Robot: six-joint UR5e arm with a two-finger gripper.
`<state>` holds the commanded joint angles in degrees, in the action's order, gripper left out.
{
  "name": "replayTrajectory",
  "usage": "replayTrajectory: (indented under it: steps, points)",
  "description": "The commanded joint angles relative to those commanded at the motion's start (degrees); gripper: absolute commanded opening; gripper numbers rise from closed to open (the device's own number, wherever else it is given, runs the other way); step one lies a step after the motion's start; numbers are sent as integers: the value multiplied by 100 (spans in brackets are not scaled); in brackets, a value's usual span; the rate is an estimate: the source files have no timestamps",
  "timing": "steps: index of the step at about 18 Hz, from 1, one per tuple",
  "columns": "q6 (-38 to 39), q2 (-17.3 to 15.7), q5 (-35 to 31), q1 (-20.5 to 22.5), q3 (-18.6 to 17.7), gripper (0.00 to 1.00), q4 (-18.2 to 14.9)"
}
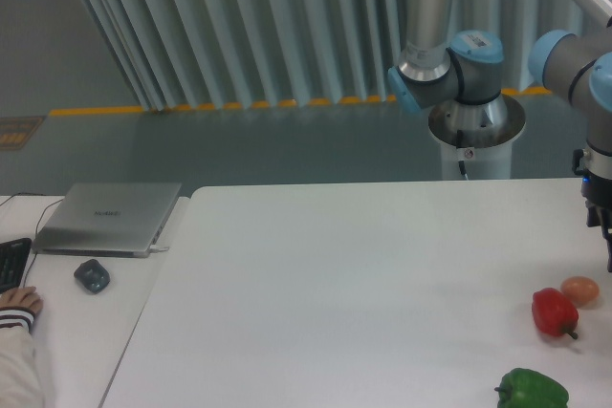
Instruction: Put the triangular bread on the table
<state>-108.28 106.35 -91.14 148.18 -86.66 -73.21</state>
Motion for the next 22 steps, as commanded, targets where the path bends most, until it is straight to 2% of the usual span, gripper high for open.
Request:
replayTrajectory:
  steps: [6, 9, 13, 19, 22]
  points:
    - [9, -9, -44, -9, 0, 100, 0]
    - [52, -17, 0, 79, -157, 100, 61]
    - [18, -245, 17, 570, -527, 100, 97]
    - [140, -439, -44, 913, -545, 100, 79]
    - [97, -439, 9, 1370, -484, 100, 184]
